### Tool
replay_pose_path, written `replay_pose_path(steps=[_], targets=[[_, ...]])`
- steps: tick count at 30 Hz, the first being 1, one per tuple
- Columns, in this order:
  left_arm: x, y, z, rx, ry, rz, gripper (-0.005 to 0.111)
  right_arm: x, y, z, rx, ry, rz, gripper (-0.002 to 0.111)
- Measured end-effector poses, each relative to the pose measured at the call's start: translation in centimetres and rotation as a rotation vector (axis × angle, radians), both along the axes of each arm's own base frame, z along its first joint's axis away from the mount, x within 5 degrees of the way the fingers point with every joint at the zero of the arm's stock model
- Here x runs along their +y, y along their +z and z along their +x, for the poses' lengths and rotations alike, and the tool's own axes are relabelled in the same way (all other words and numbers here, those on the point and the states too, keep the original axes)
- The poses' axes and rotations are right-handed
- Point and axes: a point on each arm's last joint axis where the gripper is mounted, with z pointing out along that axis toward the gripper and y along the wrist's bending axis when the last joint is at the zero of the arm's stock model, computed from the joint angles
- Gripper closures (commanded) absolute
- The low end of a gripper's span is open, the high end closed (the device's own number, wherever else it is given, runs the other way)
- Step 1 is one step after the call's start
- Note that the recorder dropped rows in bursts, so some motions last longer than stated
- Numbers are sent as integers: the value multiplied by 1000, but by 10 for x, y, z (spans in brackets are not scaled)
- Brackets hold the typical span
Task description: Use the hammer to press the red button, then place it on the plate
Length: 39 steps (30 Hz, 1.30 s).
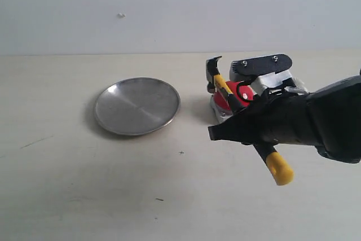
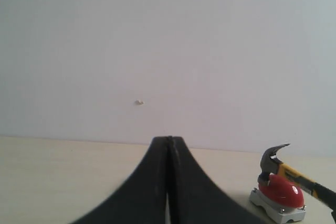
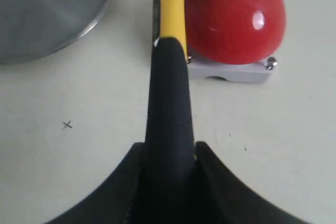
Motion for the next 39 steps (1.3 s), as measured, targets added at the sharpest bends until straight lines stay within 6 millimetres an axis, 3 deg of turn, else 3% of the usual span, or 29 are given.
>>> replay_pose_path(steps=[3, 7, 11, 18, 22, 26, 33, 39], targets=[[0, 0, 0, 0, 0, 0, 107, -1, 25, -2, -74, -6, 48, 108], [0, 0, 0, 0, 0, 0, 107, 1, 78, -12, -225, 49, 173, 108], [0, 0, 0, 0, 0, -1, 107, 11, 95, -17, -247, 148, 264, 108], [0, 0, 0, 0, 0, -1, 107, 57, 79, 17, -237, 190, 136, 108], [0, 0, 0, 0, 0, -1, 107, 88, 56, 46, -291, 228, -186, 108], [0, 0, 0, 0, 0, -1, 107, 94, 27, 70, -307, 292, -500, 108], [0, 0, 0, 0, 0, -1, 107, 110, -3, 77, -437, 457, -869, 108], [0, 0, 0, 0, 0, -1, 107, 133, -24, 88, -476, 533, -974, 108]])
